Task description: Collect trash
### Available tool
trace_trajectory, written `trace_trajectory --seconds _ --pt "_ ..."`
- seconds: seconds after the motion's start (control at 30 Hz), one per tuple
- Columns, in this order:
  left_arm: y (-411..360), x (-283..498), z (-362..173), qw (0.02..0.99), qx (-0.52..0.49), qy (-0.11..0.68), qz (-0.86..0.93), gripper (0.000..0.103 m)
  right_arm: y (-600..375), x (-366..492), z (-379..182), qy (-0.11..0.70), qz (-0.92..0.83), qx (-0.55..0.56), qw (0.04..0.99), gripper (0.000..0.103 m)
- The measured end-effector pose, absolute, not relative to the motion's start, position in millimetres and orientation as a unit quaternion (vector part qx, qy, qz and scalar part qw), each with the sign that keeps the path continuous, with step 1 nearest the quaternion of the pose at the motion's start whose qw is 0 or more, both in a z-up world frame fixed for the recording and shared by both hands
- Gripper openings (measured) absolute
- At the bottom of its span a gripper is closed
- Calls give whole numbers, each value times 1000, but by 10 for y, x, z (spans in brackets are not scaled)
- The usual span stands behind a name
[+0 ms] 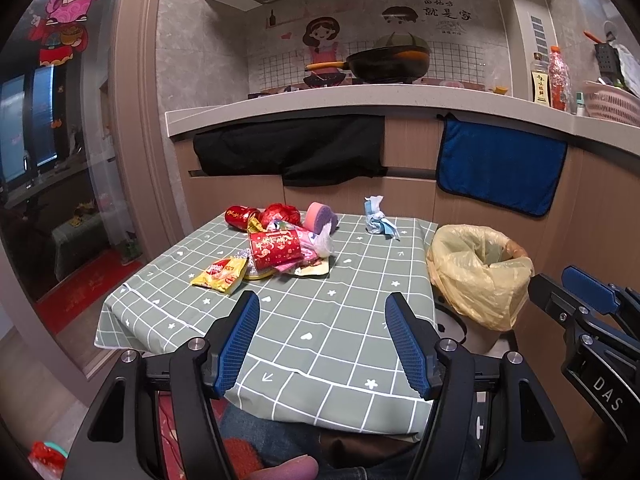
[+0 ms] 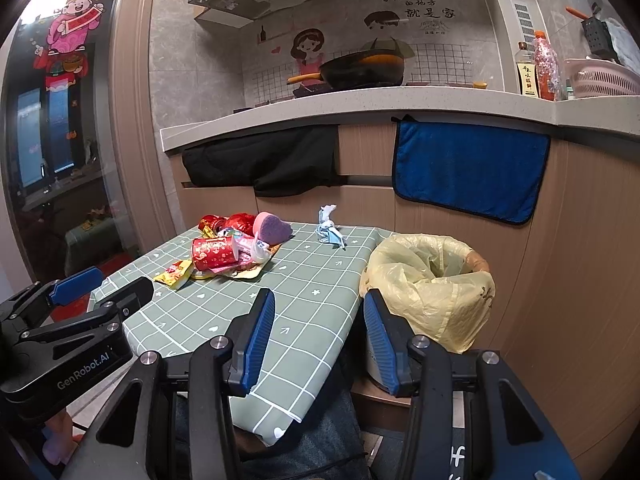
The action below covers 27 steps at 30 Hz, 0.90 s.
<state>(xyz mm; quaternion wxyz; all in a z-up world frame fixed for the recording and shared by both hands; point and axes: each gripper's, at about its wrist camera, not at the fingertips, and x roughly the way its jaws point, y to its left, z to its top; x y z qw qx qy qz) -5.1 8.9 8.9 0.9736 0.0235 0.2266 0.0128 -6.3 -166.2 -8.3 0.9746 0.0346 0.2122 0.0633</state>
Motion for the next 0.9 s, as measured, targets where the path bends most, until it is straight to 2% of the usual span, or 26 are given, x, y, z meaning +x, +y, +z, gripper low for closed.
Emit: trace_trajectory --seconds 0.9 --pt "45 -53 51 973 24 229 14 66 -1720 -70 -87 213 60 44 974 44"
